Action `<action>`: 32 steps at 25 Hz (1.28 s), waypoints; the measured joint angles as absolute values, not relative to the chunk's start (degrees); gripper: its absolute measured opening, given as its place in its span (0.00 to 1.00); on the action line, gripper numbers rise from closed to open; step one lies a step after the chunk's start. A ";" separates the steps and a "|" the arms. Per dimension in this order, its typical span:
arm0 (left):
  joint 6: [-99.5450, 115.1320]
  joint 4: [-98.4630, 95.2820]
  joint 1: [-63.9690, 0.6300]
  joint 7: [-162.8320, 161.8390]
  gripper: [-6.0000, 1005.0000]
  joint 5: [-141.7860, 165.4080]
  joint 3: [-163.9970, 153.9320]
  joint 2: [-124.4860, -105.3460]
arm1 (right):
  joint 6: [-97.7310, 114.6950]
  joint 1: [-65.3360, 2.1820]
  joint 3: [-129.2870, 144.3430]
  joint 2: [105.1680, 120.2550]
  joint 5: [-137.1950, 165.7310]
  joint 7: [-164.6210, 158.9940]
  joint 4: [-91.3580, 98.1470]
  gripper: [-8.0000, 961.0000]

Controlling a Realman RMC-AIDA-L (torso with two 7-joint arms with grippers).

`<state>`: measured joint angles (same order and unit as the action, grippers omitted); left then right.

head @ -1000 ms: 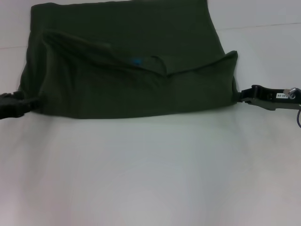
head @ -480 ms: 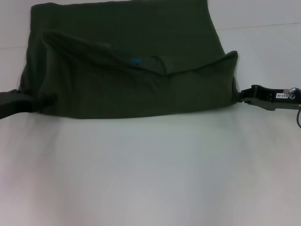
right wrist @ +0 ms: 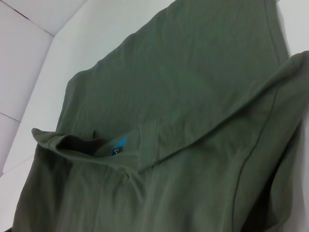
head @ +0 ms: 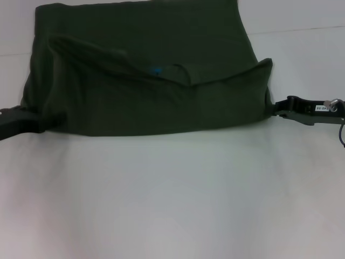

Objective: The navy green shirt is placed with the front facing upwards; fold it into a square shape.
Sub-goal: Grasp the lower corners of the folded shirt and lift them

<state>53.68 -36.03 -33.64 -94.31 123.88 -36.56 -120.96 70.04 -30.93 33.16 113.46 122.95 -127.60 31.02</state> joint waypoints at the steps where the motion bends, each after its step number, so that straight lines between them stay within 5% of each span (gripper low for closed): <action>1: 53.75 -36.03 -33.64 -94.31 0.87 124.27 -36.66 -120.97 | 70.02 -30.98 33.13 113.46 122.95 -127.61 31.02 0.01; 32: 57.11 -36.41 -33.77 -93.69 0.87 128.14 -37.43 -120.87 | 69.85 -30.85 31.92 113.46 122.96 -127.31 31.03 0.01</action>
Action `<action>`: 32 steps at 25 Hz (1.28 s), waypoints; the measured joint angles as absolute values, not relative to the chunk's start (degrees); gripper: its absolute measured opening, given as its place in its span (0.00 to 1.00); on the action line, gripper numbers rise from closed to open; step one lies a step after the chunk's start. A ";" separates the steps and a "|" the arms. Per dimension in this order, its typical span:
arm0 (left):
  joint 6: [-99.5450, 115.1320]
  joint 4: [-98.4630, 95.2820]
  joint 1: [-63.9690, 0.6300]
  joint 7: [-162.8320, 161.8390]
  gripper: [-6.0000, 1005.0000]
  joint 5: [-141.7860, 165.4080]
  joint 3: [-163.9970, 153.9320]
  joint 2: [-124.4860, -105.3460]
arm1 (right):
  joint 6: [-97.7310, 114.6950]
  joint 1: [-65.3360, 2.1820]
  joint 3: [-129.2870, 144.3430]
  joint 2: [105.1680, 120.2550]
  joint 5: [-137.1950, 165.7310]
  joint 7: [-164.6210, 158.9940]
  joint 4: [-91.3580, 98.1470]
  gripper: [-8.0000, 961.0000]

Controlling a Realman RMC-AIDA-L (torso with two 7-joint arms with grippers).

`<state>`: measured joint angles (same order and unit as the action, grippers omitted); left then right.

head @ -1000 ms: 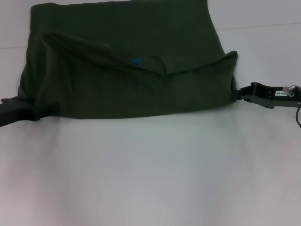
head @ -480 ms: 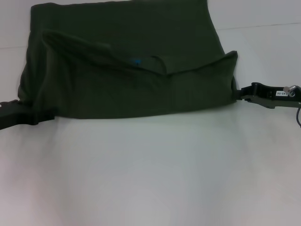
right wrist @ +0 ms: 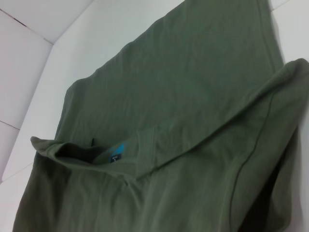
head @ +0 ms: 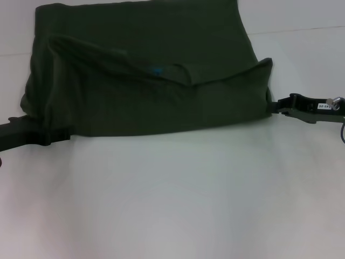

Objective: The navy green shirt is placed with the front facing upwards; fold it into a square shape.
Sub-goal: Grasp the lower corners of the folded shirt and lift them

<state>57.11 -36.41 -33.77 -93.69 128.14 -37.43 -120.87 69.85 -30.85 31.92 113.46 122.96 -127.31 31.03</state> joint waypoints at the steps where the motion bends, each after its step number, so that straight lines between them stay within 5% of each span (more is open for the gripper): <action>1: 57.32 -36.45 -33.78 -93.69 0.87 128.17 -37.43 -120.85 | 69.84 -30.83 31.91 113.46 122.96 -127.31 31.03 0.01; 15: 55.36 -36.58 -33.80 -93.89 0.78 128.38 -37.36 -120.90 | 69.78 -30.59 31.68 113.46 122.96 -127.15 31.03 0.01; 26: 54.66 -36.37 -34.58 -95.76 0.55 128.44 -37.15 -120.52 | 69.83 -30.77 31.18 113.46 122.96 -127.12 31.03 0.01; 32: 54.52 -36.31 -34.73 -95.84 0.25 128.85 -37.24 -120.50 | 69.85 -30.83 31.18 113.46 122.96 -127.09 31.03 0.01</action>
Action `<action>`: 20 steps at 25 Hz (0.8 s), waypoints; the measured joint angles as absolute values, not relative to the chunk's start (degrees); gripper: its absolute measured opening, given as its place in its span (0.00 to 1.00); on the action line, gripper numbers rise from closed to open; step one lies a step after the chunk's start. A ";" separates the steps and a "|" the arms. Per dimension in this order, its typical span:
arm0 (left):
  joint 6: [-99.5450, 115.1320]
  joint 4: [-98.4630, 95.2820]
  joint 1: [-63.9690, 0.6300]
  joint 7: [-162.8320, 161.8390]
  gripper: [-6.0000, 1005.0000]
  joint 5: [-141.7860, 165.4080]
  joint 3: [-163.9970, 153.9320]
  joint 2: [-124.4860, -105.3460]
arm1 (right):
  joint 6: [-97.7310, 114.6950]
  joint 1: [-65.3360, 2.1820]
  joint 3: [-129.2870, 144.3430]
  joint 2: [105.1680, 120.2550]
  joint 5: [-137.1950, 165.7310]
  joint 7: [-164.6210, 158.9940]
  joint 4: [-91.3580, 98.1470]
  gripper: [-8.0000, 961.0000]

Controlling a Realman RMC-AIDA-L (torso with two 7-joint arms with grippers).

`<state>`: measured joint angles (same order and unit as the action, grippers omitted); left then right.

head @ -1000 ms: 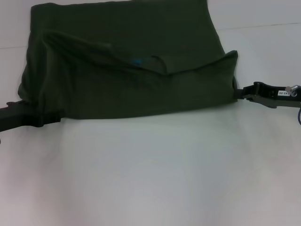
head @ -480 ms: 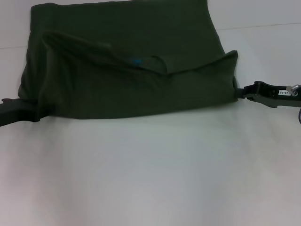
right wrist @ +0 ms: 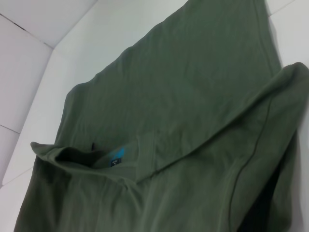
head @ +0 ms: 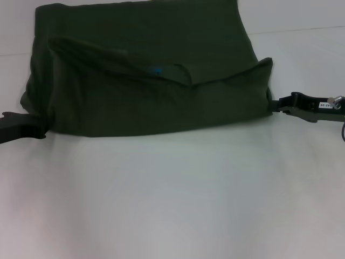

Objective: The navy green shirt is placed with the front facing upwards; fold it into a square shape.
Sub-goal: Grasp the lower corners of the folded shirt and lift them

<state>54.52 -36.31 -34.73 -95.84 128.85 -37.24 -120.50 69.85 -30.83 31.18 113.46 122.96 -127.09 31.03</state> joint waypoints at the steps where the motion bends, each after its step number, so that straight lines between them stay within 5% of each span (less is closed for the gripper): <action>1: 54.37 -36.28 -34.73 -95.84 0.18 128.93 -37.20 -120.49 | 69.87 -30.83 31.18 113.46 122.96 -127.09 31.03 0.01; 8: 54.07 -36.17 -34.73 -95.87 0.01 128.95 -37.25 -120.49 | 69.99 -30.85 31.20 113.46 122.96 -127.08 31.03 0.01; 20: 61.04 -41.90 -31.28 -97.20 0.01 128.93 -34.24 -120.32 | 72.21 -29.34 30.51 113.44 120.08 -122.97 30.92 0.01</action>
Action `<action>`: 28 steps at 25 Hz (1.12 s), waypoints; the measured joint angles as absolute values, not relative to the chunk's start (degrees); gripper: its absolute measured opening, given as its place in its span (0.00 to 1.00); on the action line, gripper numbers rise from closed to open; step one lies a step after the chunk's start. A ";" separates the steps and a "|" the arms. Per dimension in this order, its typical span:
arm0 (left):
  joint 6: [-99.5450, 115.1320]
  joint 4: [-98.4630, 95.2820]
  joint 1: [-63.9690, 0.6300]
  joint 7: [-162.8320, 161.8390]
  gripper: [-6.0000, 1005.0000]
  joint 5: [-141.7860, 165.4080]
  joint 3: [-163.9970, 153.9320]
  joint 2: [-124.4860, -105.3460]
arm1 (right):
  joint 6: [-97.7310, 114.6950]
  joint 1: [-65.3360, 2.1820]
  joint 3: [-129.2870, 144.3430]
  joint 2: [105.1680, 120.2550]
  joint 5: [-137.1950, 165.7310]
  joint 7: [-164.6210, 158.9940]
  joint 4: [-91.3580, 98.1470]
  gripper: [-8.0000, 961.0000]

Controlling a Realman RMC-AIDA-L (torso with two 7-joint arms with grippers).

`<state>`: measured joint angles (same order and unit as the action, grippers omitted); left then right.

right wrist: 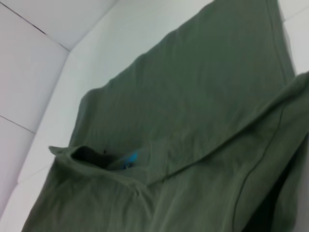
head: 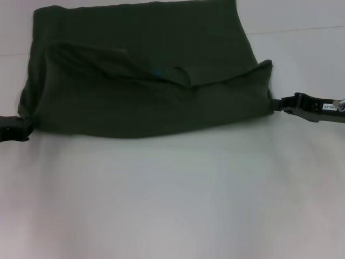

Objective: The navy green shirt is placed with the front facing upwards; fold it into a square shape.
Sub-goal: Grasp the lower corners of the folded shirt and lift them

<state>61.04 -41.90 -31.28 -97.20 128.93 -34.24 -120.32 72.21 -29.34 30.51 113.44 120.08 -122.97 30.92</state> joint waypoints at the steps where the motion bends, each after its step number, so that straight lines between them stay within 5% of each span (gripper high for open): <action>1: 61.47 -42.25 -31.09 -97.24 0.01 128.93 -33.89 -120.32 | 72.40 -29.11 30.50 113.43 119.69 -122.81 30.92 0.01; 28: 89.50 -54.82 -19.04 -93.34 0.01 128.73 -20.07 -122.80 | 89.58 -19.47 27.09 113.99 119.21 -107.74 30.71 0.02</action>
<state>89.50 -54.82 -19.04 -93.34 128.73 -20.07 -122.80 89.58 -19.47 27.09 113.99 119.21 -107.74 30.71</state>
